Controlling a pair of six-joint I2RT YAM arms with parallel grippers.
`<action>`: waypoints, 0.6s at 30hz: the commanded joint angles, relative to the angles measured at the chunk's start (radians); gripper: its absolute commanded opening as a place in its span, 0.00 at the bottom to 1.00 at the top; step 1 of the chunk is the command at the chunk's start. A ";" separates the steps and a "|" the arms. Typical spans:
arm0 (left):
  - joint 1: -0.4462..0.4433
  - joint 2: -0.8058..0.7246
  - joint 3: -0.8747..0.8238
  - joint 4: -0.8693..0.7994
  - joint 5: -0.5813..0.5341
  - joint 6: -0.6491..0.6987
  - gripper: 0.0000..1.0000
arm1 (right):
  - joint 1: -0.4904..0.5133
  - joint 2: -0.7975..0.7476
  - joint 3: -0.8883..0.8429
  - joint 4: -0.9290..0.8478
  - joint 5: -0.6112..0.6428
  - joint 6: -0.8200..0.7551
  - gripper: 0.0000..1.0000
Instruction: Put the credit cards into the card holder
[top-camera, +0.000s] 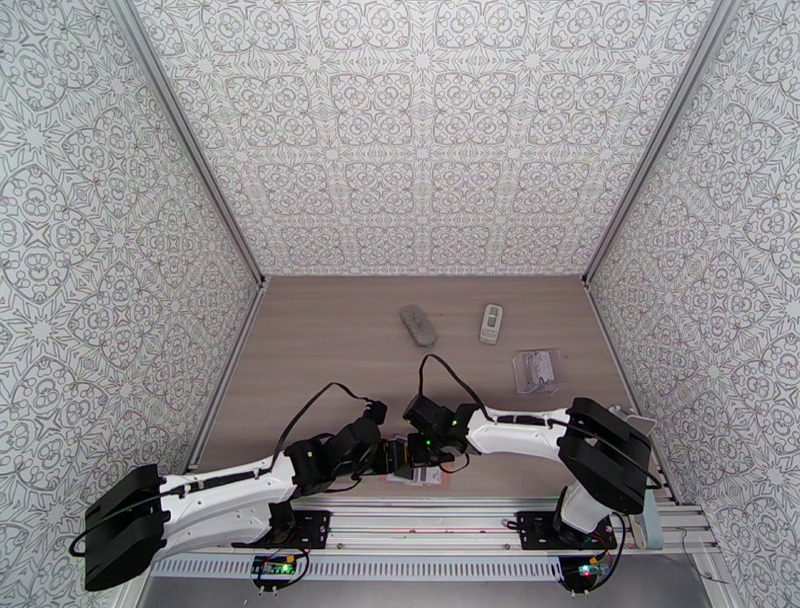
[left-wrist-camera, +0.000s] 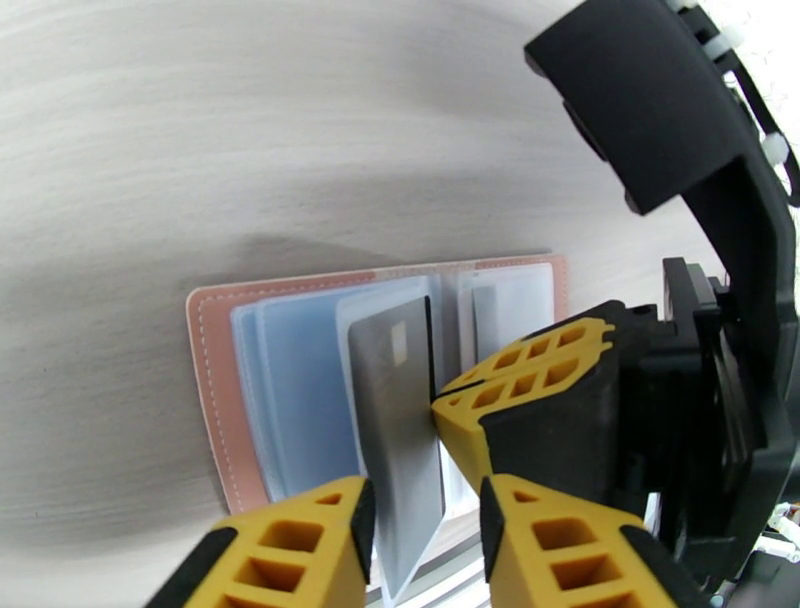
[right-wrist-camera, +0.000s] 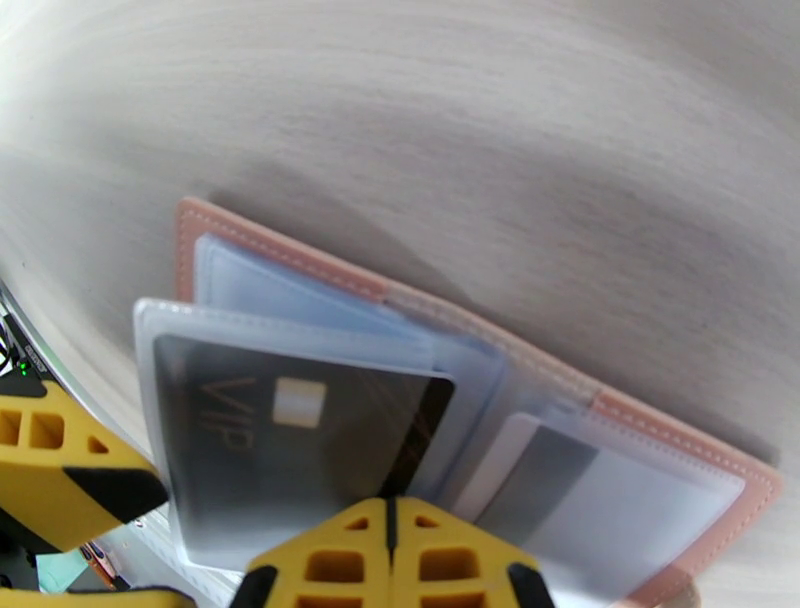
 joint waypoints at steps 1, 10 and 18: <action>-0.014 0.008 0.015 0.045 0.024 0.013 0.33 | 0.007 -0.002 0.021 -0.005 0.013 -0.001 0.00; -0.014 0.011 0.012 0.081 0.041 0.005 0.31 | 0.008 -0.046 0.018 -0.017 0.037 0.001 0.09; -0.017 0.031 0.003 0.151 0.073 -0.010 0.31 | 0.007 -0.069 0.011 -0.030 0.060 0.003 0.12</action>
